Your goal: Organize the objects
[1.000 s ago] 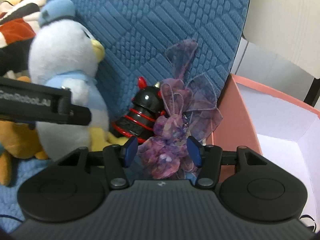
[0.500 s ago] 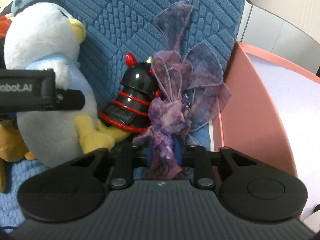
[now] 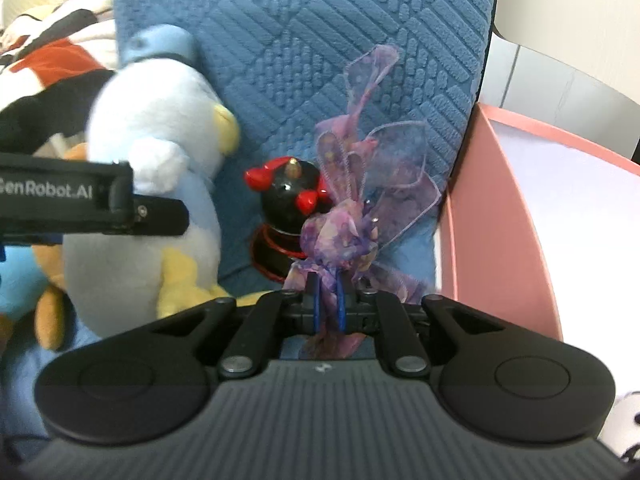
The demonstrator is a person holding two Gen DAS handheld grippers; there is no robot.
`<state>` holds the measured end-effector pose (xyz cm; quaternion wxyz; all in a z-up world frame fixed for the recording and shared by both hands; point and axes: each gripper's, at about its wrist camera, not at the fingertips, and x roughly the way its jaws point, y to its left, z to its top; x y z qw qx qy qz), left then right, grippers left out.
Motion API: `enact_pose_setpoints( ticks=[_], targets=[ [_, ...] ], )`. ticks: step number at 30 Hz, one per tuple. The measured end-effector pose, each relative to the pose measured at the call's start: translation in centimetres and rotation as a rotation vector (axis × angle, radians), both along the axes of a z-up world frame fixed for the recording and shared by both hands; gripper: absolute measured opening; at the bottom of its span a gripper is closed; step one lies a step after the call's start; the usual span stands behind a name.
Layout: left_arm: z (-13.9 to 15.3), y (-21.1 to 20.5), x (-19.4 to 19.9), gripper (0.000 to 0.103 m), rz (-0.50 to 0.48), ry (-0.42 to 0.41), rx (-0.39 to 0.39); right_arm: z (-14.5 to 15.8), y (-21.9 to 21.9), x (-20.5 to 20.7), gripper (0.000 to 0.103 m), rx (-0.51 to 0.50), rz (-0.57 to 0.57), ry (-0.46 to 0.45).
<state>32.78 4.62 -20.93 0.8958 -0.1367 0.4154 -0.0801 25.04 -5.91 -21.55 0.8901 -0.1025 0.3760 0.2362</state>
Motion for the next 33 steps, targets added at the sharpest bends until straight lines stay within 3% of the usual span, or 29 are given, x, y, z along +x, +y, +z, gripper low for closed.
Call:
enact_pose_setpoints(
  ticks=[17,28,33],
  targets=[
    [2.7,-1.7,-7.3,0.082,-0.1,-0.039,0.079,2.2,-3.7,-6.4,0.012,0.031,0.046,0.034],
    [2.4,-1.7,-11.3,0.082,-0.095,0.032,0.036,1.4,-6.1,-11.1,0.012,0.032,0.074,0.085],
    [2.0,-1.3,-10.9,0.093,-0.09,0.086,-0.007,0.8,-5.8,-11.0,0.014,0.015,0.066,0.094]
  ],
)
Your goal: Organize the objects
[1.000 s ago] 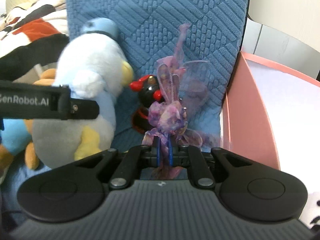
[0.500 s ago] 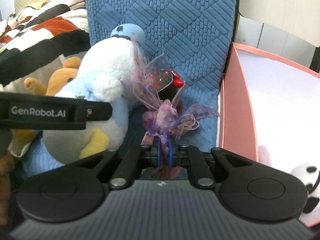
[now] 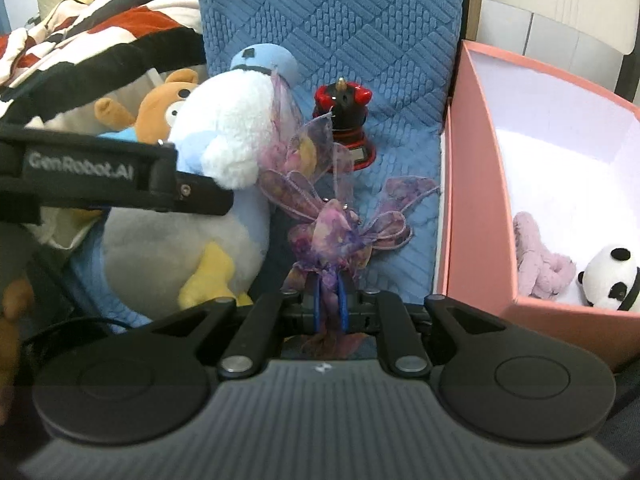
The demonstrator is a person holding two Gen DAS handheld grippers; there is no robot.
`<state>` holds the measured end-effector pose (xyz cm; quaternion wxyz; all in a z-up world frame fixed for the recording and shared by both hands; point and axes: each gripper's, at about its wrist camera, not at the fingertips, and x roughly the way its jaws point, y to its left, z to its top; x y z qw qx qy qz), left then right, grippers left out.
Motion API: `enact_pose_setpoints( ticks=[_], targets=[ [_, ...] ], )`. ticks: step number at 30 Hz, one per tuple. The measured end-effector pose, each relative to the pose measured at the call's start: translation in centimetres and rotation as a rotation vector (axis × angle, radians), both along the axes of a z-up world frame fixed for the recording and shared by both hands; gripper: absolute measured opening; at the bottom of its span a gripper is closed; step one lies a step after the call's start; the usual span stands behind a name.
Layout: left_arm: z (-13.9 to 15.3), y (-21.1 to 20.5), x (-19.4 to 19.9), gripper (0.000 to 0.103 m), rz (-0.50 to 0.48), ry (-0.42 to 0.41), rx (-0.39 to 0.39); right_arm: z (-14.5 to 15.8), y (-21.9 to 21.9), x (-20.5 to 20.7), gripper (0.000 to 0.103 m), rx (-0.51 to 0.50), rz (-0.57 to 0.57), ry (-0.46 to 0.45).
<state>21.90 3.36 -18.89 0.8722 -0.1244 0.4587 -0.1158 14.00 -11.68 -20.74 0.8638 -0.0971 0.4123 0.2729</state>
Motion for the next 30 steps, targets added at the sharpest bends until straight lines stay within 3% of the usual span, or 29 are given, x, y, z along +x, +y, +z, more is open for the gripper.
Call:
enact_pose_setpoints(
  ticks=[3,7,15,21,23,25,30],
  targets=[
    [-0.3,0.9,0.2,0.095,0.016,0.033,-0.076,-0.1,0.2,0.1,0.023,0.003,0.013,0.019],
    [-1.1,2.4,0.7,0.097,0.051,0.083,-0.194,0.0,0.4,-0.1,0.043,0.008,0.023,0.007],
    [-3.0,3.7,2.9,0.102,0.073,0.176,-0.337,-0.7,1.6,1.7,0.046,0.019,-0.021,0.008],
    [-3.5,3.2,4.4,0.103,0.051,0.196,-0.342,-1.7,1.6,3.0,0.042,0.033,-0.07,0.057],
    [-3.7,3.2,4.7,0.103,0.042,0.203,-0.355,-1.8,1.7,2.9,0.023,0.022,-0.064,0.06],
    [-3.7,3.5,4.8,0.103,0.048,0.208,-0.378,-1.9,1.9,2.8,0.014,0.006,-0.058,0.066],
    [-3.7,4.5,4.7,0.103,0.059,0.203,-0.438,-1.7,1.9,2.6,0.011,-0.01,-0.05,0.05]
  ],
)
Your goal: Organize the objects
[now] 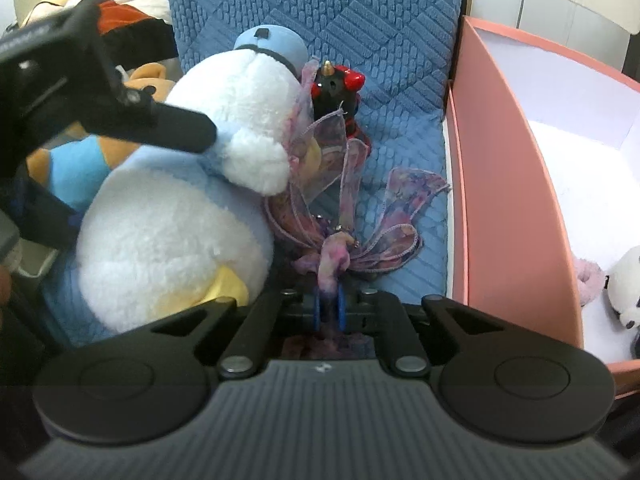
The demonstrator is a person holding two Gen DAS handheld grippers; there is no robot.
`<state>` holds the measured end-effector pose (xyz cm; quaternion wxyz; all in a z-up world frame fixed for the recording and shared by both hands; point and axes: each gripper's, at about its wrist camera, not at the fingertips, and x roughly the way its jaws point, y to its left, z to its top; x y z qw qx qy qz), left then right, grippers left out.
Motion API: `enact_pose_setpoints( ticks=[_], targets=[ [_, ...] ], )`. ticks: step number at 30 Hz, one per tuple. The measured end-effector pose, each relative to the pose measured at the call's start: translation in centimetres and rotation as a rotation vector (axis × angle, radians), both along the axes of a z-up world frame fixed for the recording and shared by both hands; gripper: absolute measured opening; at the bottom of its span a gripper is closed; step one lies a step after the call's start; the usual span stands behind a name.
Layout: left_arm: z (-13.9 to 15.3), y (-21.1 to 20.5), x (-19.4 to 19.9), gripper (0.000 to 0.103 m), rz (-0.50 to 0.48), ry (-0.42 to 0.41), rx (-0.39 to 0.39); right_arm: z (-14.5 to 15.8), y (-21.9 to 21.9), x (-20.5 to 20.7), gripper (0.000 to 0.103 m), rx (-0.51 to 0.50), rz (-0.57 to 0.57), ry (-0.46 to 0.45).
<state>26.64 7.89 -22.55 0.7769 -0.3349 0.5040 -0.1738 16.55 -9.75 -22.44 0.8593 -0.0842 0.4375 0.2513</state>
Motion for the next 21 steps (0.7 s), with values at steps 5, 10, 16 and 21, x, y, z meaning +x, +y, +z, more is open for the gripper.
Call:
enact_pose_setpoints(
  ticks=[5,10,16,21],
  targets=[
    [-0.7,0.4,0.7,0.103,0.033,0.028,-0.044,0.2,0.1,-0.2,0.011,0.0,0.008,-0.008],
    [-1.6,-1.0,2.3,0.103,-0.004,0.051,-0.018,0.1,0.1,-0.2,0.011,-0.006,0.016,-0.007],
    [-2.4,-1.8,3.0,0.103,-0.03,0.067,-0.009,0.1,0.1,-0.2,0.011,-0.001,0.021,-0.005],
    [-2.3,-2.1,2.8,0.103,-0.038,0.066,-0.006,0.3,0.1,-0.2,0.011,0.001,0.027,-0.002]
  ],
)
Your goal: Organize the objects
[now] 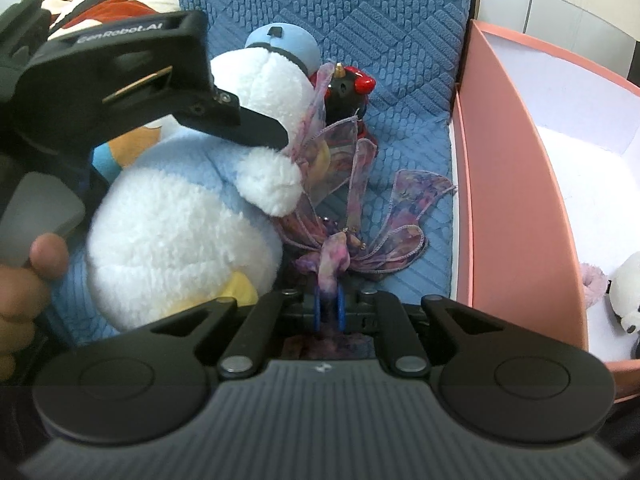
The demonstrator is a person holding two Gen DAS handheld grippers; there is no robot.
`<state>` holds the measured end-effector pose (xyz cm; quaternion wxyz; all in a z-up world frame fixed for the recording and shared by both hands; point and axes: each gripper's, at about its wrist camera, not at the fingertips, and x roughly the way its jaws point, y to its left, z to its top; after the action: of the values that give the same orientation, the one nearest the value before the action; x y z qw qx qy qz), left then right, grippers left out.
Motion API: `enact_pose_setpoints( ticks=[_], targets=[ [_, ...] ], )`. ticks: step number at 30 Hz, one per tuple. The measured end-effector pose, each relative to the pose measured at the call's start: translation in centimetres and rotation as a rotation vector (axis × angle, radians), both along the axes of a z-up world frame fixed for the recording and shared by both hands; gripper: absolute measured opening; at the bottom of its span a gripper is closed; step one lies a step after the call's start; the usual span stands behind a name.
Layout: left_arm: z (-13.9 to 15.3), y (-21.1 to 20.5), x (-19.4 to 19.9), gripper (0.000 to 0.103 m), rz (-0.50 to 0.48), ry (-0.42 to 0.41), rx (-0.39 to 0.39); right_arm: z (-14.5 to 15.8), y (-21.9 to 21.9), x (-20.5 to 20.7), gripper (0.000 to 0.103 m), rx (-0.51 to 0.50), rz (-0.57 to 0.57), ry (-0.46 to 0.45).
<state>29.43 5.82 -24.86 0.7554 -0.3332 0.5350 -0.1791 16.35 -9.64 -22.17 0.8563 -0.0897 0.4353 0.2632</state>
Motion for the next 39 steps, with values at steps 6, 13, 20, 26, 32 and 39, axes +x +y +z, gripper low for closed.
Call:
enact_pose_setpoints(
  ticks=[6,13,20,26,32,39],
  targets=[
    [0.5,0.3,-0.5,0.095,0.005,-0.021,0.012,1.3,0.0,-0.4,0.011,0.008,0.03,-0.034],
    [1.3,0.3,-1.9,0.091,0.032,-0.046,0.051,1.2,-0.9,-0.9,0.011,0.008,0.003,-0.015],
    [3.0,0.3,-3.8,0.089,0.053,-0.115,0.163,2.0,-1.8,-1.4,0.011,0.025,0.007,-0.004],
    [3.4,0.9,-5.4,0.087,0.093,-0.134,0.207,2.6,-2.1,-1.7,0.011,0.051,0.015,0.017],
    [3.9,0.6,-6.0,0.085,0.081,-0.15,0.258,3.3,-2.7,-1.4,0.011,0.068,0.008,0.032],
    [4.9,0.5,-6.2,0.083,0.064,-0.143,0.248,5.7,-4.3,-0.6,0.011,0.117,-0.017,0.058]
  ],
)
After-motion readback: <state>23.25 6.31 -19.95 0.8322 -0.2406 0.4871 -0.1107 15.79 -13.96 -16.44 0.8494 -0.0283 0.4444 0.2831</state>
